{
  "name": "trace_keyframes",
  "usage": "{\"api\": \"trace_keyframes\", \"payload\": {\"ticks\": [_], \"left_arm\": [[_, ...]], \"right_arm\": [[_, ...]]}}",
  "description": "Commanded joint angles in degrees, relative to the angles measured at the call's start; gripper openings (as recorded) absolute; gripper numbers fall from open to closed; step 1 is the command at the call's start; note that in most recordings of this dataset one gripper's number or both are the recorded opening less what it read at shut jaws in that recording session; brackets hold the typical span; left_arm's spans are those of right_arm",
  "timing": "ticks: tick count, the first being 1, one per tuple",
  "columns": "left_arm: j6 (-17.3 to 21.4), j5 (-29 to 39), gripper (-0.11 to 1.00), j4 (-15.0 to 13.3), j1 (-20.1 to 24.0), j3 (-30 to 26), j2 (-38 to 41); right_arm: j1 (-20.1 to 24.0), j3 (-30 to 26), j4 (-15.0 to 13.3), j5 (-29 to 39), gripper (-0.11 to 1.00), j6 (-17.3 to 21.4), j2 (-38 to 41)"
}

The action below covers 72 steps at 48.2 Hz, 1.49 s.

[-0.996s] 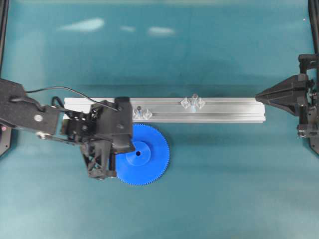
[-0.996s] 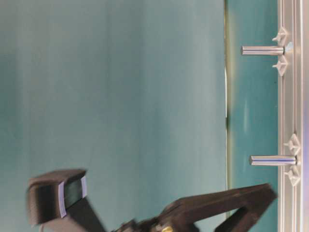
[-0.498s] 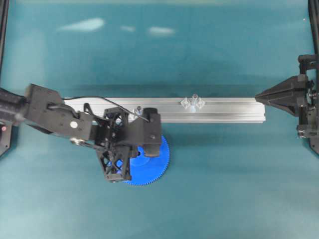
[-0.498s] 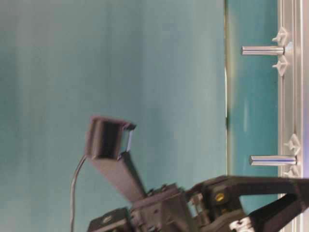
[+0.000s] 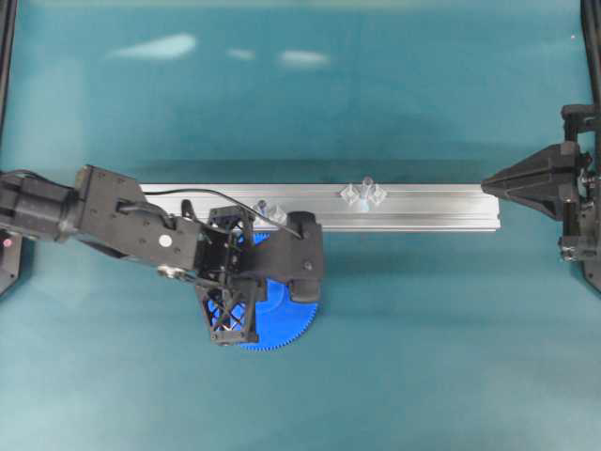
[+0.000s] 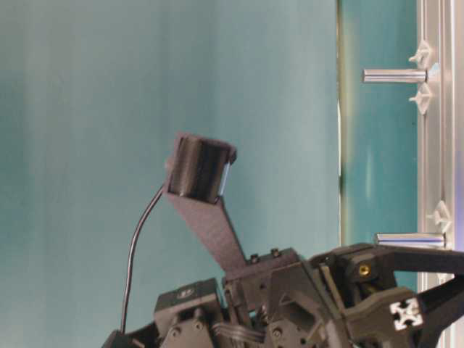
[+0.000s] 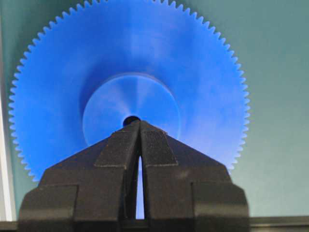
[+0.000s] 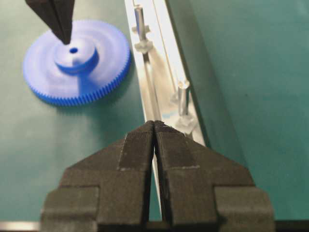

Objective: Insert the large gear onto the shaft.
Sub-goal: 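Lower the open left gripper around the blue gear's hub, then close the left gripper on the gear hub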

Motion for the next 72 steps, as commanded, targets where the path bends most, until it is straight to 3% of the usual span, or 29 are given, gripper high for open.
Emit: {"api": "trace_keyframes", "payload": {"ticks": [1,20,27,31,35,40,45,72], "left_arm": [[0.6,1.1,0.00,0.1,-0.4,-2.0,-0.6],[4.4,3.1,0.01,0.3,-0.4,-2.6,0.1],[7.6,2.8,0.09,0.4,-0.4,-3.2,0.5],[9.3,2.7,0.23,0.3,-0.4,-3.2,0.6],[10.2,2.6,0.44,0.3,-0.3,-2.9,0.7],[9.2,2.3,0.76,0.4,-0.3,-2.7,0.9],[7.1,2.2,0.93,0.3,0.0,-3.4,1.5],[4.3,2.2,0.95,0.3,0.4,-3.8,4.1]], "right_arm": [[-0.4,-0.5,-0.1,-0.2,0.09,0.4,0.4],[-0.4,0.0,-0.1,-0.4,0.09,0.5,0.2],[-0.4,0.1,-0.1,-0.5,0.09,0.5,-0.1],[-0.4,0.1,-0.1,-0.5,0.09,0.5,-0.4],[-0.4,0.1,-0.1,-0.5,0.09,0.5,-0.8],[-0.4,0.2,-0.1,-0.2,0.09,0.5,-1.4],[-0.4,0.5,-0.1,-0.2,0.09,0.5,-2.2],[-0.4,1.4,-0.1,-0.2,0.09,1.4,-3.3]]}}
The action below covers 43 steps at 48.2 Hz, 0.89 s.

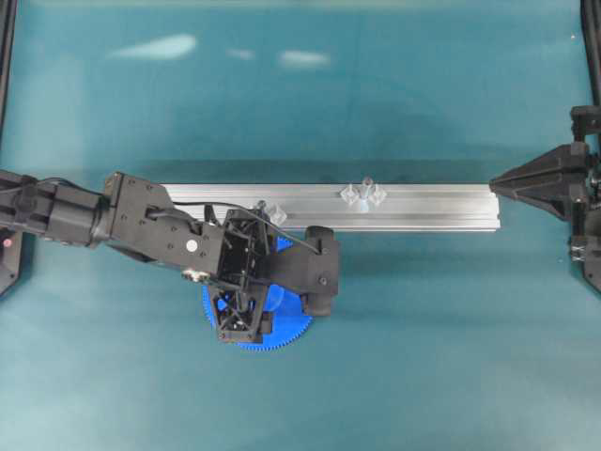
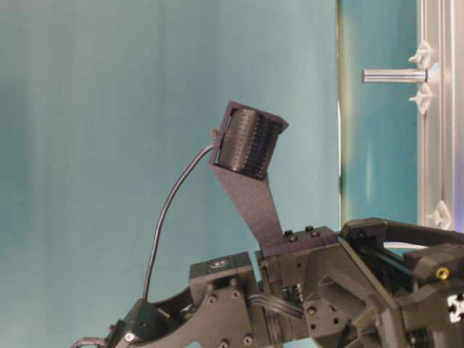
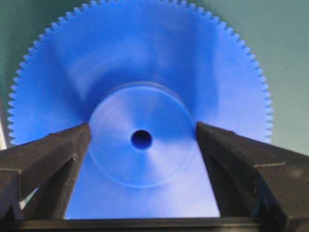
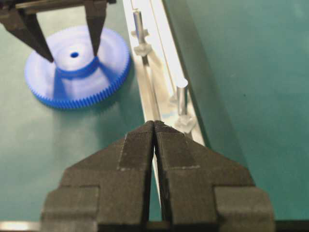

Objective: Insert the large gear onto the shaft.
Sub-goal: 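Close the left gripper on the gear hub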

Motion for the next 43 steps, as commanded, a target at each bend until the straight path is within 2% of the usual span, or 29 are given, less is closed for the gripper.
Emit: {"api": "trace_keyframes", "payload": {"ticks": [1,29,43], "left_arm": [[-0.2,-0.3,0.95,0.1,-0.1,-1.1,-0.2],[-0.9,-0.5,0.95,0.1,-0.1,0.1,1.4],[-2.7,-0.5,0.95,0.1,-0.1,0.2,1.4]], "right_arm": [[-0.2,-0.5,-0.1,-0.2,0.09,0.6,0.3],[-0.2,-0.5,-0.1,-0.1,0.09,0.6,0.3],[-0.2,-0.5,-0.1,-0.1,0.09,0.6,0.3]]}}
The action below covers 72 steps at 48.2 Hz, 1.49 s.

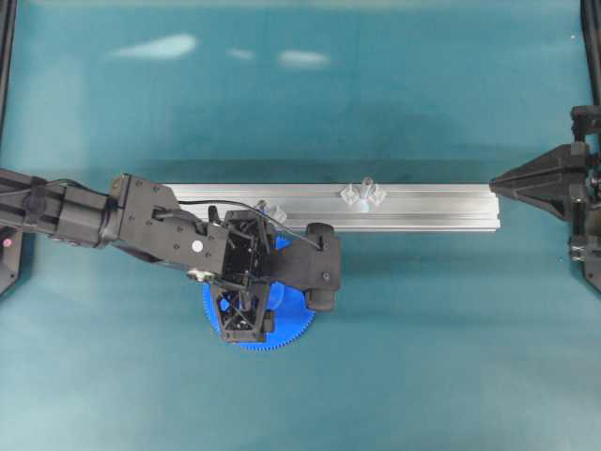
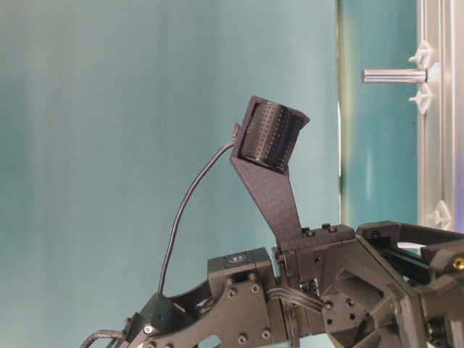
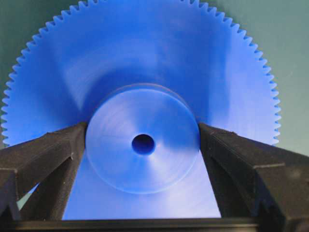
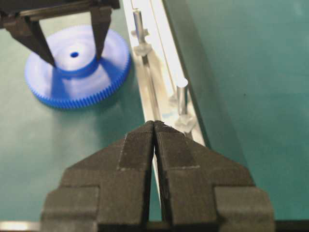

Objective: Insert the large gear onto the shaft.
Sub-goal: 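Close the left gripper on the gear hub, then lift the gear and carry it over the right metal shaft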

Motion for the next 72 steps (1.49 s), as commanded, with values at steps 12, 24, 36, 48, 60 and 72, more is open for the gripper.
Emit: {"api": "trace_keyframes", "payload": {"ticks": [12,24,36,48,60,72], "left_arm": [[-1.5,0.0,0.93,0.1,-0.2,-0.2,-0.1],[-1.4,0.1,0.76,0.1,-0.6,-0.3,-0.4],[-1.3,0.6,0.76,0.1,-0.6,-0.5,-0.6],[-1.3,1.1,0.76,0.1,-0.6,-2.9,-1.8],[-1.1,5.8,0.76,0.1,-0.6,-6.4,-3.4],[-0.8,8.9,0.76,0.1,-0.6,-9.8,-3.6]], "right_arm": [[-0.2,-0.5,-0.1,0.9,0.09,0.5,0.4],[-0.2,-0.5,-0.1,1.3,0.09,0.5,0.4],[-0.2,-0.6,-0.1,1.2,0.09,0.5,0.4],[-0.2,-0.4,-0.1,1.3,0.09,0.5,0.4],[-0.2,-0.4,0.0,1.2,0.09,0.5,0.4],[-0.2,-0.2,-0.1,1.2,0.09,0.5,0.4]]}}
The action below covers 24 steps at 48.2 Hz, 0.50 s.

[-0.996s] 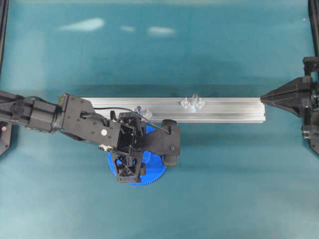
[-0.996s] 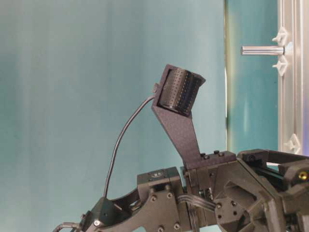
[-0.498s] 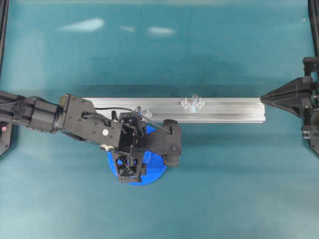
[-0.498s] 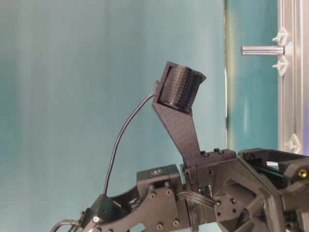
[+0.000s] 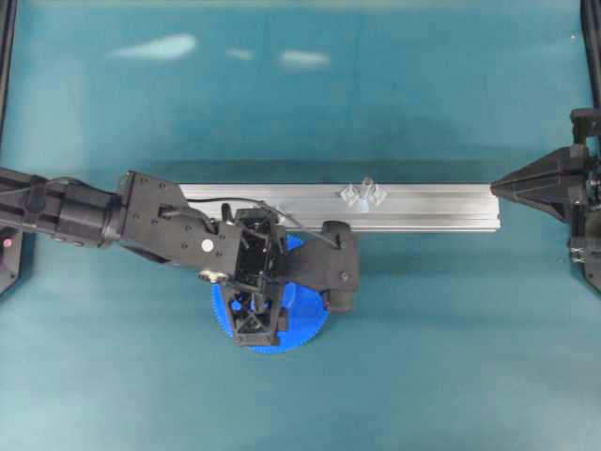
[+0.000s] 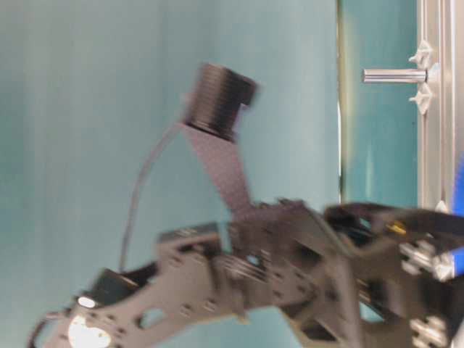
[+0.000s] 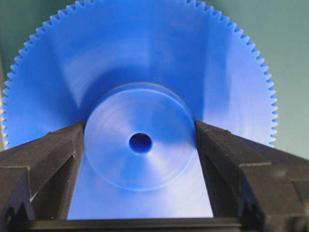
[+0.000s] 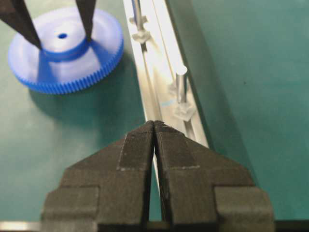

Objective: Insert the large gear onto the shaft.
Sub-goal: 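Lift the gear and carry it over the right metal shaft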

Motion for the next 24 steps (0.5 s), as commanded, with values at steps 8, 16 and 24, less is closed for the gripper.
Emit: {"api": "trace_keyframes", "payload": {"ticks": [8,16,24], "left_arm": [[2.3,4.5,0.76,-0.1,0.0,-5.2,-2.9],[5.9,7.0,0.76,0.0,0.8,-8.5,-3.1],[8.7,11.2,0.76,0.0,2.5,-12.1,-3.1]], "right_arm": [[-0.2,-0.5,-0.1,-0.3,0.09,0.5,0.3],[-0.2,-0.4,-0.1,-0.4,0.09,0.5,0.3],[-0.2,-0.4,-0.1,-0.4,0.09,0.5,0.3]]}}
